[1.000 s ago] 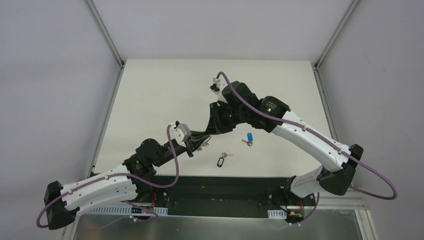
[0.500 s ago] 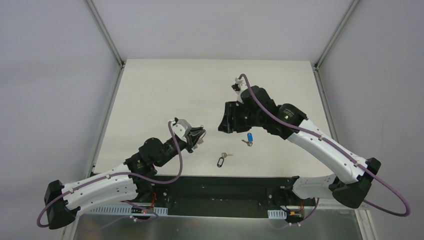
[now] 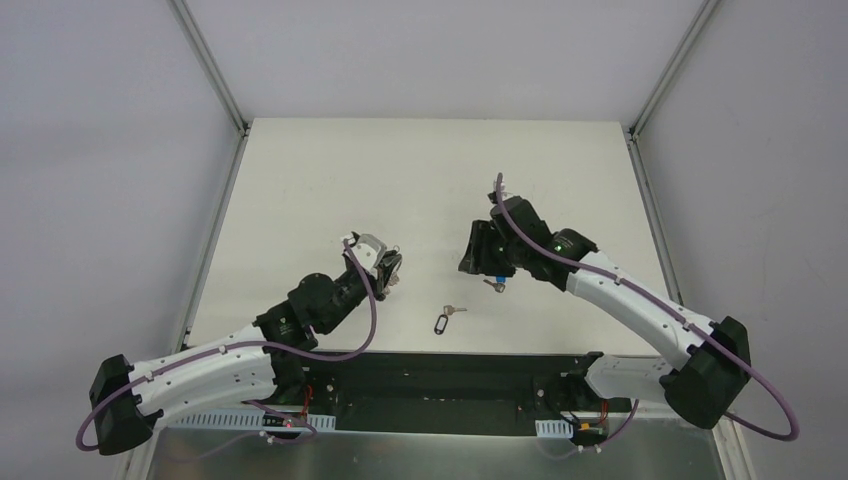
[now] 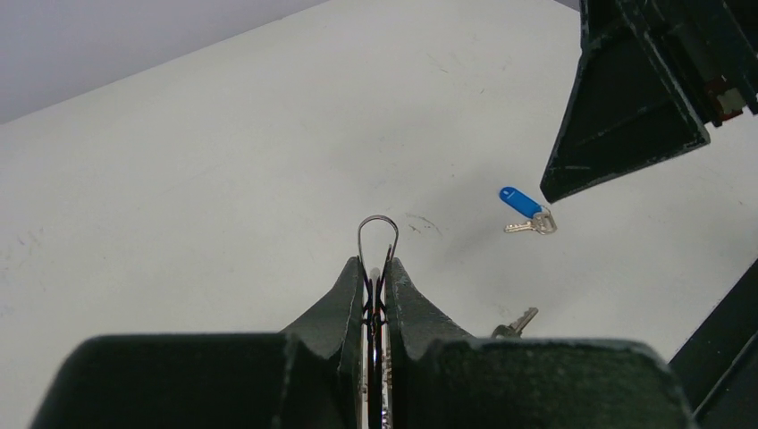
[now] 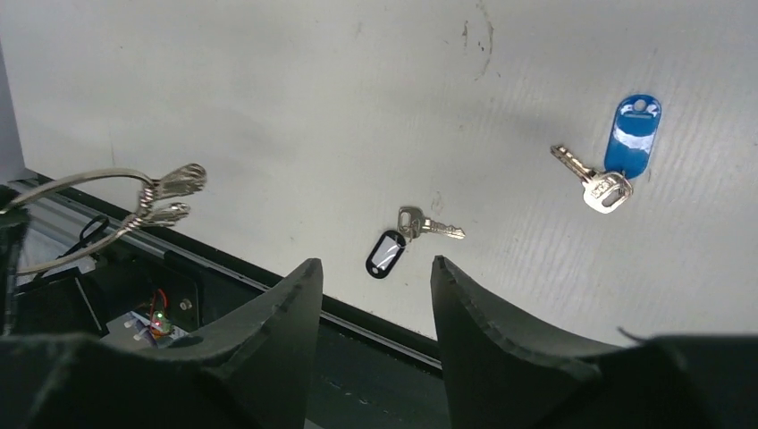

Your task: Put the keys on the keyring

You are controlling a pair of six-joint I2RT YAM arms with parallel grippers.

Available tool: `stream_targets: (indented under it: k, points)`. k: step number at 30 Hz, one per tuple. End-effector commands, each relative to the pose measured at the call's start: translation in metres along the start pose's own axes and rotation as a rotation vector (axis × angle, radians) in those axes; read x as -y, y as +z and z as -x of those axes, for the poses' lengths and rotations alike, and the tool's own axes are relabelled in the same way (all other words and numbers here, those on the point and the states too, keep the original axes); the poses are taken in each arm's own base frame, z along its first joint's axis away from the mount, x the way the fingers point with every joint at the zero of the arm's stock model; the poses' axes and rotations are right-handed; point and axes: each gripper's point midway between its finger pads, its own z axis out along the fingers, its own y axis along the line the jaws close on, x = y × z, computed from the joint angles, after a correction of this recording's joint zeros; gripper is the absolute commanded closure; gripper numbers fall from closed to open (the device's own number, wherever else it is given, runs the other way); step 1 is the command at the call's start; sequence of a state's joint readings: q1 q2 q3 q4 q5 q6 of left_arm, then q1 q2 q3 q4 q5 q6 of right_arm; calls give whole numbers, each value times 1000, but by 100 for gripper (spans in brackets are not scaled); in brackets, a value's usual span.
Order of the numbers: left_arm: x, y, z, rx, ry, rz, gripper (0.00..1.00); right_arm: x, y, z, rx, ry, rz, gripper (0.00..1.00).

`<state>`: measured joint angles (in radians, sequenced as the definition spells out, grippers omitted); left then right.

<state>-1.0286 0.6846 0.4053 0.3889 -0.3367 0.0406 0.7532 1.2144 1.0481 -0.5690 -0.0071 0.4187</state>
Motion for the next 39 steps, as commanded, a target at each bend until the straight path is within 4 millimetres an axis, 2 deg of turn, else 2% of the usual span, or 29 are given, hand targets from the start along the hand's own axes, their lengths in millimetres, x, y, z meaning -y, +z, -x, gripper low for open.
stream_targets:
  k: [1,3,7,11,15,23,27,33,39]
  points:
    - [-7,3,24,63,-26,52,100,18,25,-15,1,34,-44,49]
    - [-8,4,23,66,-27,58,100,28,35,-26,-23,47,-73,49]
    - [-9,5,19,58,-26,67,100,28,58,-41,-88,45,-91,49]
    - [-11,4,19,59,-25,77,100,20,75,-58,-146,4,-97,49]
    - [-12,4,18,59,-26,84,100,4,86,-79,-232,77,-41,49]
    - [-11,5,18,57,-31,83,100,-11,84,-106,-293,199,2,50]
    - [-11,5,17,57,-38,82,100,-11,85,-116,-314,262,-7,52]
    - [-10,4,17,57,-48,77,100,-8,90,-120,-289,365,-18,59]
    - [-10,4,18,58,-52,76,100,2,97,-116,-220,445,-48,65]
